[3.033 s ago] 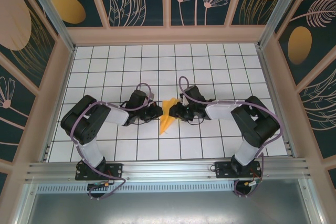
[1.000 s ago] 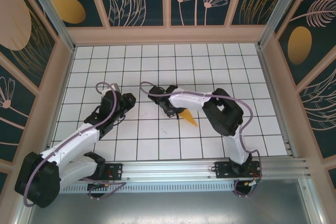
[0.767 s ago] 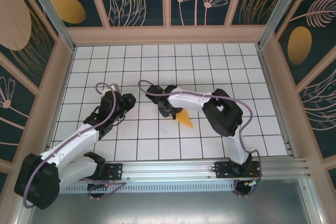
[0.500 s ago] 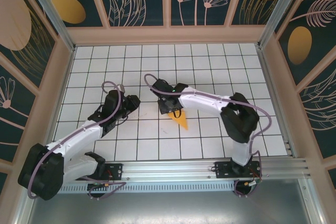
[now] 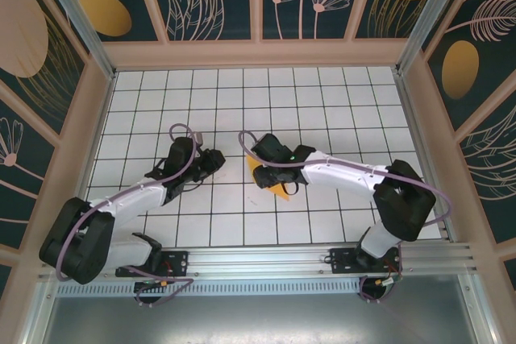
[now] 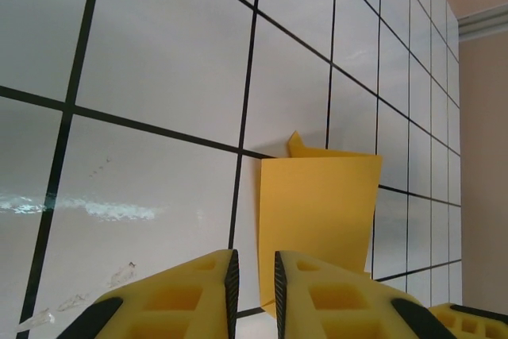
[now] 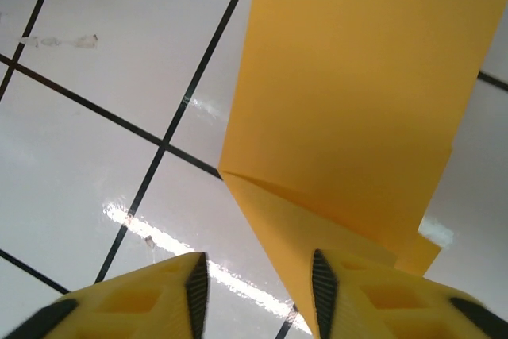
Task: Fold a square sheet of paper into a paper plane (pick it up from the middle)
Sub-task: Fold the wing for the fifth time at the center of the table.
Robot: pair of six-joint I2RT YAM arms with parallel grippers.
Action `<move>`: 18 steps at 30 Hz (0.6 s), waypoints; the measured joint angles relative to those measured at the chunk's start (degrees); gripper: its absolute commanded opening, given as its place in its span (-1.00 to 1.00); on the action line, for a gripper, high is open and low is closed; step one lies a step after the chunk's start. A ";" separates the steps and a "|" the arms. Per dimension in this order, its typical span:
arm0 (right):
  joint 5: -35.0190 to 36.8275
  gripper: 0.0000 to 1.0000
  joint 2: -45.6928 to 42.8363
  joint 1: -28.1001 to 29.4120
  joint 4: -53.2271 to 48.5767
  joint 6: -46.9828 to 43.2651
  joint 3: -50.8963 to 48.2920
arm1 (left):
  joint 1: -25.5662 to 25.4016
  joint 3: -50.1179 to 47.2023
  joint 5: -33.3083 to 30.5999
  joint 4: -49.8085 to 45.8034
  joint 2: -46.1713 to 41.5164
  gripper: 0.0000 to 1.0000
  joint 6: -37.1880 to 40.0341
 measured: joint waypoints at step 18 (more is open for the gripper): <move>-13.42 -0.45 -0.57 -10.19 7.78 4.70 -6.54 | -6.16 4.15 5.90 5.57 10.93 -0.54 -1.51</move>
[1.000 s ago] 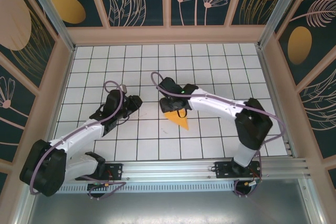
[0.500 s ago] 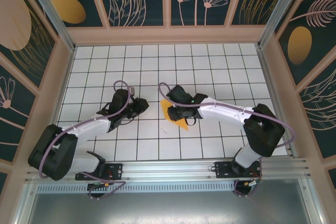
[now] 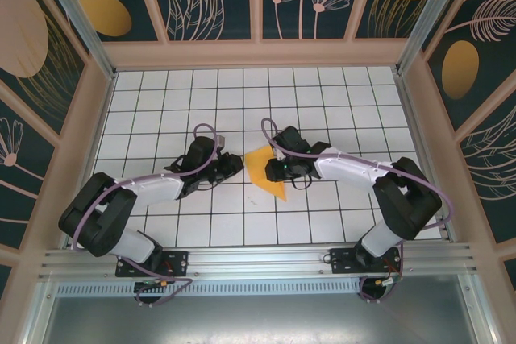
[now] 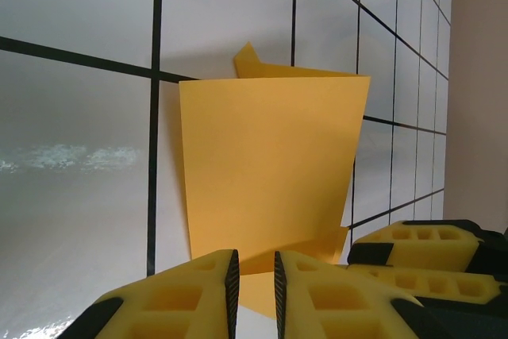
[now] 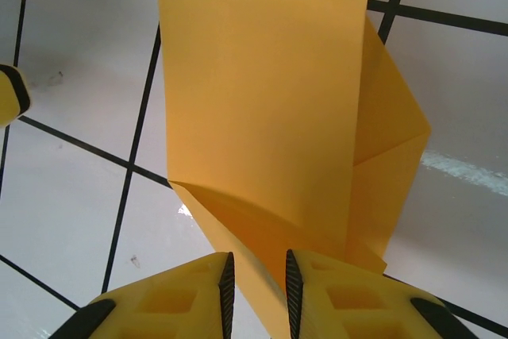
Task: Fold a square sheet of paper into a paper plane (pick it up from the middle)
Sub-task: Fold the wing for the fifth time at the center of the table.
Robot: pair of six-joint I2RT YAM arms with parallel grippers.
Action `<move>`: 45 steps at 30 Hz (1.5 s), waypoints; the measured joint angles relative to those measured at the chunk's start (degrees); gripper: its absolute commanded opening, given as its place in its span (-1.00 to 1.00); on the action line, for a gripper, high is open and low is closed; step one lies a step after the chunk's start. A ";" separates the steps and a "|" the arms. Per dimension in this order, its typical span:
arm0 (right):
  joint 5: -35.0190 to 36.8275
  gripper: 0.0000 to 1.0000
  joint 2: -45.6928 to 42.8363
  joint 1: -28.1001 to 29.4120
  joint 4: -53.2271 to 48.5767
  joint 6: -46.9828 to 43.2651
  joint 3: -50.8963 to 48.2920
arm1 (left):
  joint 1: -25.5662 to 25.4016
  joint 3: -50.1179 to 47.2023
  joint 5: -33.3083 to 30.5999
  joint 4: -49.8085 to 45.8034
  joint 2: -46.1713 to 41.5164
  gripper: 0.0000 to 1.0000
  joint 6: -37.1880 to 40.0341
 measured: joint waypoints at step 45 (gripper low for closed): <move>-6.84 -0.54 2.34 -10.88 8.85 3.61 -9.31 | -2.40 6.80 4.68 0.33 8.31 -0.33 -0.66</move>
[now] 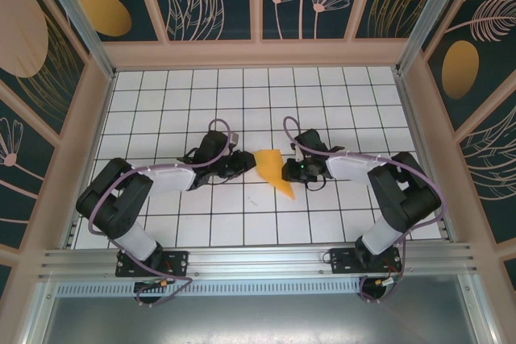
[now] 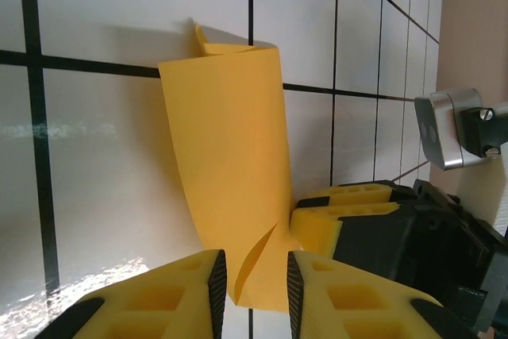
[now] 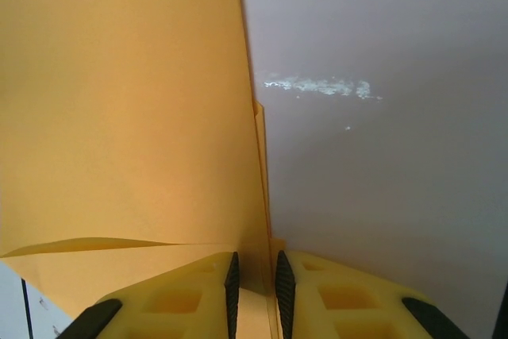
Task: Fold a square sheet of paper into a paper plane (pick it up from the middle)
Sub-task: Fold the wing for the fifth time at the center of the table.
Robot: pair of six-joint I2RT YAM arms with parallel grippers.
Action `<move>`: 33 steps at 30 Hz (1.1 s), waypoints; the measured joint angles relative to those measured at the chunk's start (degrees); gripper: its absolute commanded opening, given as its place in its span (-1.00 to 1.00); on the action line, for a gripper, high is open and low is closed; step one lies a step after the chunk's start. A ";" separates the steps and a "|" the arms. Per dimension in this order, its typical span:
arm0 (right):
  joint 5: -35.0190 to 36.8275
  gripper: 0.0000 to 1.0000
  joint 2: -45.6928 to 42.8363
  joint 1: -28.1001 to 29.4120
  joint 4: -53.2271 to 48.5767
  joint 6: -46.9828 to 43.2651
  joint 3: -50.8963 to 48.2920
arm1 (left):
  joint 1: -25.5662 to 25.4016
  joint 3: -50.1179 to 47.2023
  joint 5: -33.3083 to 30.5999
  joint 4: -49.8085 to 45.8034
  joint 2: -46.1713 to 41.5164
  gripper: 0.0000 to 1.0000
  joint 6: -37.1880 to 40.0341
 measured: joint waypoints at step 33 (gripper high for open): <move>0.22 -0.58 0.72 -0.28 -0.70 0.00 0.50 | -6.27 -4.13 -5.14 8.81 -0.63 0.11 -15.65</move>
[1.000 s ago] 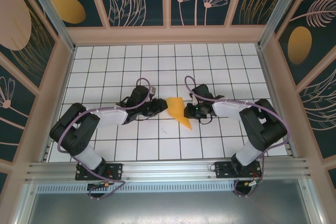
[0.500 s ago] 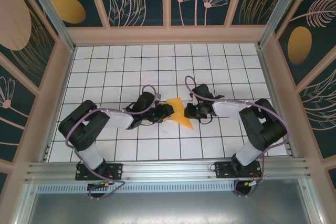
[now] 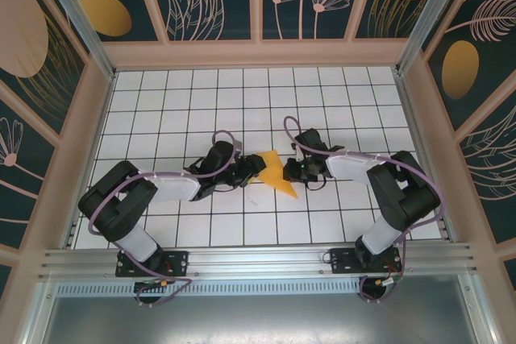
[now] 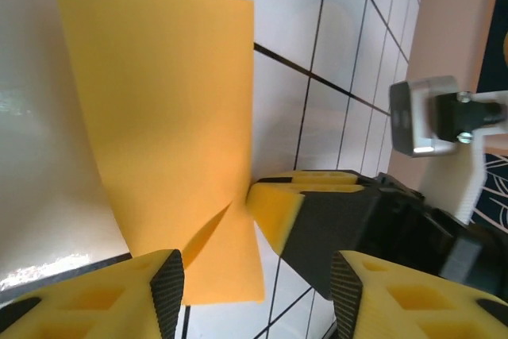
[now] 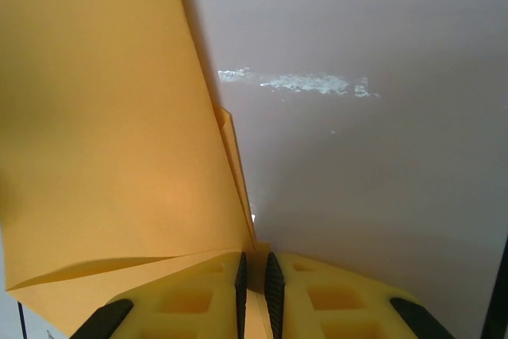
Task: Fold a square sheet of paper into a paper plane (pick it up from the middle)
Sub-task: Fold the wing for the fifth time at the center of the table.
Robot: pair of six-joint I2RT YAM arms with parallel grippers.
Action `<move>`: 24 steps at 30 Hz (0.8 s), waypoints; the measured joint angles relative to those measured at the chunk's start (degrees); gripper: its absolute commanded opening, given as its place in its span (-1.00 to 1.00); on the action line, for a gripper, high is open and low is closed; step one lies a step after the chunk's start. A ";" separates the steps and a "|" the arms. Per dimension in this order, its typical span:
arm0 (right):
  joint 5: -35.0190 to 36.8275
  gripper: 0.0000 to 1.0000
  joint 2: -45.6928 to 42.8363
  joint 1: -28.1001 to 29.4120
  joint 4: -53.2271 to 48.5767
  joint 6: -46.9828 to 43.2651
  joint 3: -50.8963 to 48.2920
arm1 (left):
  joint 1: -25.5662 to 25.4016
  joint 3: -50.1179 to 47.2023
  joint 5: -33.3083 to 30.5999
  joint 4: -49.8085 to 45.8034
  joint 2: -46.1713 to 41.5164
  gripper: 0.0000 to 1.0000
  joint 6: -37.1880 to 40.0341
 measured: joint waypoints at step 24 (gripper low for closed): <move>-0.04 -0.58 0.37 0.00 -0.59 0.02 0.57 | -3.54 -0.24 -0.90 3.78 7.30 -0.36 -5.90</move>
